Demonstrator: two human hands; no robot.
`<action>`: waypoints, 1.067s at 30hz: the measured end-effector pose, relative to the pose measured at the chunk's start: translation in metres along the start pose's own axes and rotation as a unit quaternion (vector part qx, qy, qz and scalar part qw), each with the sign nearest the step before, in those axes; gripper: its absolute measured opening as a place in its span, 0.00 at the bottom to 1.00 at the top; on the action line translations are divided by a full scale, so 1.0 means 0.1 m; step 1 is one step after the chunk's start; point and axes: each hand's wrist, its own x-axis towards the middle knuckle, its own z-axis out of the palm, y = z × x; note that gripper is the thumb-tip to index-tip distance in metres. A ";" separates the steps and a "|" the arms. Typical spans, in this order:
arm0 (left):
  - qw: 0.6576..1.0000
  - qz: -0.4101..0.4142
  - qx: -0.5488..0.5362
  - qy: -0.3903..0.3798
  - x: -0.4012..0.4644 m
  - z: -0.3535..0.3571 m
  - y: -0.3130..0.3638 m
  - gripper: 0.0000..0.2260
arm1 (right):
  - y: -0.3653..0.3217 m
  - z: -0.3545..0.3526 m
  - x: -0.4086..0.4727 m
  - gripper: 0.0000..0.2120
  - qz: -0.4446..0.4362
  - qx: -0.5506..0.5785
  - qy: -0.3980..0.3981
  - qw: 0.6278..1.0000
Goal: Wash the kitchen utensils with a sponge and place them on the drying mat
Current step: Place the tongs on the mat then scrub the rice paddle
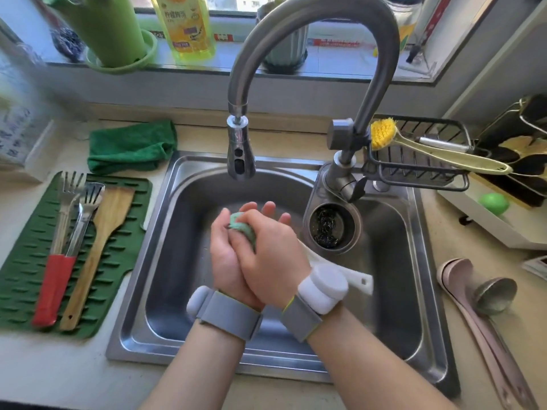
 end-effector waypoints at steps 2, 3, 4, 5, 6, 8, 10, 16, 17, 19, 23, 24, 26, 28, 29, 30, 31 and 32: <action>1.000 -0.013 -0.006 -0.027 -0.01 0.00 -0.03 0.16 | -0.03 0.01 0.05 0.07 0.013 0.005 0.061 0.998; 0.999 -0.022 -0.002 -0.025 -0.03 -0.02 -0.04 0.18 | -0.02 0.01 0.05 0.06 0.033 -0.006 0.104 0.994; 0.999 -0.033 0.010 -0.020 -0.03 -0.03 -0.06 0.20 | -0.02 0.02 0.05 0.06 0.043 -0.026 0.122 0.991; 0.999 -0.040 0.021 -0.019 -0.03 -0.05 -0.07 0.21 | -0.03 0.04 0.05 0.06 0.041 -0.050 0.098 0.993; 0.999 -0.040 0.024 -0.023 -0.04 -0.06 -0.06 0.21 | -0.04 0.07 0.04 0.07 0.026 -0.068 0.055 0.996; 1.000 -0.020 0.002 -0.023 -0.03 -0.06 0.02 0.18 | -0.01 0.07 0.01 0.09 -0.032 -0.111 0.001 0.993; 1.000 0.003 -0.003 -0.029 -0.02 -0.08 0.13 0.17 | 0.23 0.00 -0.08 0.11 -0.051 -0.172 0.026 0.983; 0.999 0.019 0.013 -0.030 0.01 -0.16 0.24 0.12 | 1.04 -0.42 -0.67 0.16 0.152 -0.190 0.058 0.968; 0.999 0.021 0.013 -0.037 0.02 -0.15 0.22 0.13 | 1.08 -0.46 -0.64 0.18 0.165 -0.202 0.058 0.963; 0.998 0.025 0.023 -0.053 0.04 -0.08 0.21 0.13 | 1.00 -0.46 -0.49 0.16 0.168 -0.156 0.040 0.972; 0.995 -0.005 0.046 -0.085 0.05 0.04 0.15 0.15 | 0.66 -0.52 -0.26 0.06 0.127 0.043 -0.013 0.991; 0.995 -0.004 0.038 -0.093 0.05 0.05 0.16 0.15 | 0.58 -0.54 -0.23 0.07 0.114 0.061 -0.027 0.991; 0.994 -0.004 0.024 -0.111 0.05 0.06 0.18 0.16 | 0.50 -0.57 -0.22 0.08 0.097 0.074 -0.083 0.989; 0.993 -0.007 0.024 -0.116 0.06 0.04 0.20 0.16 | 0.51 -0.57 -0.25 0.06 0.084 0.051 -0.136 0.986; 0.994 -0.011 0.031 -0.109 0.07 0.03 0.19 0.17 | 0.54 -0.56 -0.27 0.06 0.080 0.038 -0.137 0.987; 0.995 -0.014 0.040 -0.095 0.07 0.02 0.18 0.17 | 0.57 -0.54 -0.29 0.06 0.078 0.030 -0.119 0.989; 0.996 -0.011 0.061 -0.065 0.08 0.02 0.16 0.17 | 0.59 -0.52 -0.31 0.07 0.075 0.016 -0.085 0.993; 0.995 -0.010 0.097 -0.020 0.08 0.02 0.14 0.18 | 0.62 -0.49 -0.33 0.08 0.067 -0.013 -0.042 0.997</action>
